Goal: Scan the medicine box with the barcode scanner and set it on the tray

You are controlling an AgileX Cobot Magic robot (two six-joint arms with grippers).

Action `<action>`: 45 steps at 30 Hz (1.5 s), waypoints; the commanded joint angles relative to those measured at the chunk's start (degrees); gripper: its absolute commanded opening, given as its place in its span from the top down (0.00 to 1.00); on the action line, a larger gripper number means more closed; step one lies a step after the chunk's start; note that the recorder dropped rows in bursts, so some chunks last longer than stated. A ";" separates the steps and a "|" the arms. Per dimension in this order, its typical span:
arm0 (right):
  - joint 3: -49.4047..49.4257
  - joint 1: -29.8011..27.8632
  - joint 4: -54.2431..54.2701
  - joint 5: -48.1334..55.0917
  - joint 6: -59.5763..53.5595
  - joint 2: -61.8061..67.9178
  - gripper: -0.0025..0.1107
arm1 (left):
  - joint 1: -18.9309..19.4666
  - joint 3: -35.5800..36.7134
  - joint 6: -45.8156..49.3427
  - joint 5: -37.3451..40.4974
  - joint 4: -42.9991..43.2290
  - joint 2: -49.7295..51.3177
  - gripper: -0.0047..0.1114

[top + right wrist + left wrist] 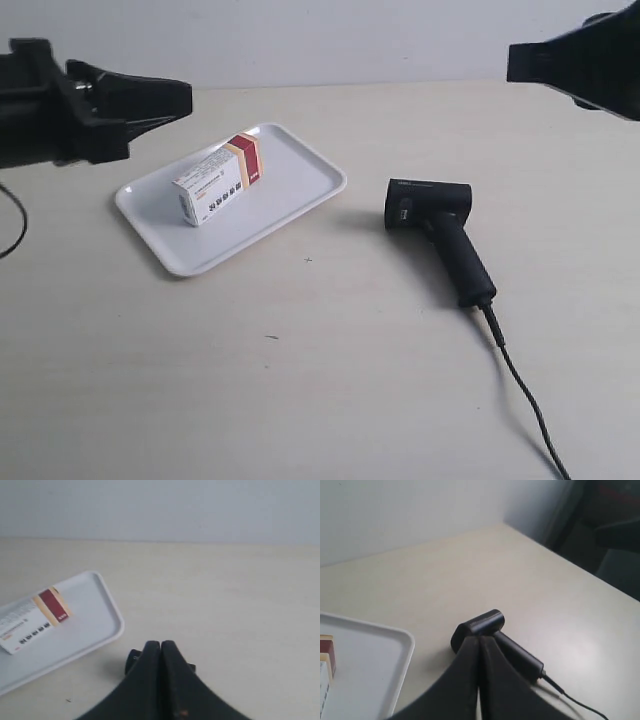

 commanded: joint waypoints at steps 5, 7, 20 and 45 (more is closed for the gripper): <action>11.23 0.05 5.21 -12.85 0.30 -11.07 0.98 | -0.04 16.80 8.89 -0.46 -7.32 -20.28 0.95; 11.32 0.05 5.21 -12.64 0.30 -11.73 0.98 | -0.04 18.87 8.97 -0.56 -7.05 -23.59 0.95; 11.32 0.05 5.21 -13.43 0.30 -11.99 0.98 | -0.04 21.90 8.97 -0.84 -6.44 -31.45 0.95; 11.32 0.05 5.21 -13.43 0.30 -11.99 0.98 | 14.77 36.34 64.40 31.64 -68.97 -67.90 0.95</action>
